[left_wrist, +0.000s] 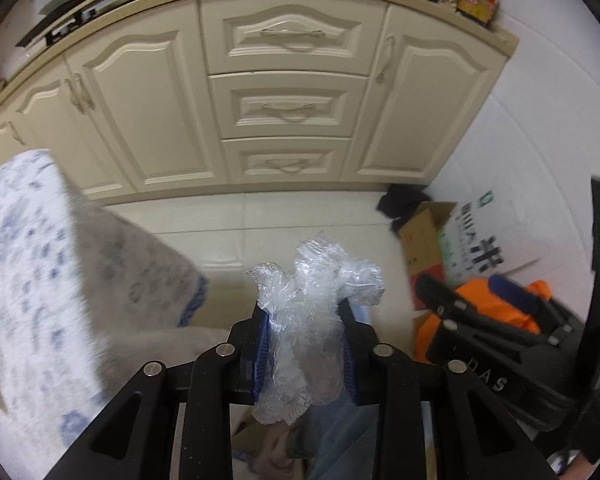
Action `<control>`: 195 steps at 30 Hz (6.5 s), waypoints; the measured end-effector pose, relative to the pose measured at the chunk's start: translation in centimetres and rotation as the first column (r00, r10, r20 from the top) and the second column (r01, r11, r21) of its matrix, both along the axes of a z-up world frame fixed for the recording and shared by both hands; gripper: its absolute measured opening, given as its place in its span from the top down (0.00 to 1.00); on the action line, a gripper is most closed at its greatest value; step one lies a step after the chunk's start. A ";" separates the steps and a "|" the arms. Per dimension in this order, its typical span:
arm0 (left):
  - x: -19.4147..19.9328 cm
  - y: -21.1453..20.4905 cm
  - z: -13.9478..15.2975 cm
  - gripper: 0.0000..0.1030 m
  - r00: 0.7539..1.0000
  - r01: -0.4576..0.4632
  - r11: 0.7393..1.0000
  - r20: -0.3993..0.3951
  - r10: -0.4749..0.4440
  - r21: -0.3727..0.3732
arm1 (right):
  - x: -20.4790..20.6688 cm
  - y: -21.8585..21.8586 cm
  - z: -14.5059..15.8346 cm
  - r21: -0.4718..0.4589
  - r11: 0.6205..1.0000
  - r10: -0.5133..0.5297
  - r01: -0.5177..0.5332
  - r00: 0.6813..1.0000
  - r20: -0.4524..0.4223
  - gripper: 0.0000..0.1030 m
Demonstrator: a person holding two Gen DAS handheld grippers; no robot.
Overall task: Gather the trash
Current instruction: 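Carry both held plastics over the light blue bin with both tools, then open both tools to drop the plastics into the light blue bin, then return to the table and grasp the red-printed bread bag with the left tool, then grasp the green snack packet with the right tool while the left tool holds the bread bag, then carry the bread bag and green packet over the light blue bin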
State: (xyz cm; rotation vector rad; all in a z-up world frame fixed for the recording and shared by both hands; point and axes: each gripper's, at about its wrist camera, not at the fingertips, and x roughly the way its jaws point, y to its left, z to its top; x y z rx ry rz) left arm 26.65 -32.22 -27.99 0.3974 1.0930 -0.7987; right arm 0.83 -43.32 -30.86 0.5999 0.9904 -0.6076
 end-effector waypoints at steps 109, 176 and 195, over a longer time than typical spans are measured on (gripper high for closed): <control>-1.0 45.7 12.8 0.60 0.805 -0.556 0.799 0.094 0.587 -0.229 | 19.0 34.6 7.6 -0.051 0.828 0.560 -0.558 0.829 0.013 0.58; -0.8 44.4 12.9 0.60 0.790 -0.575 0.784 0.089 0.606 -0.233 | 19.0 30.7 8.1 -0.092 0.847 0.532 -0.524 0.836 0.136 0.73; -2.0 38.3 13.0 0.60 0.858 -0.475 0.857 0.112 0.502 -0.202 | 12.6 26.2 11.6 -0.125 0.890 0.457 -0.439 0.862 0.218 0.73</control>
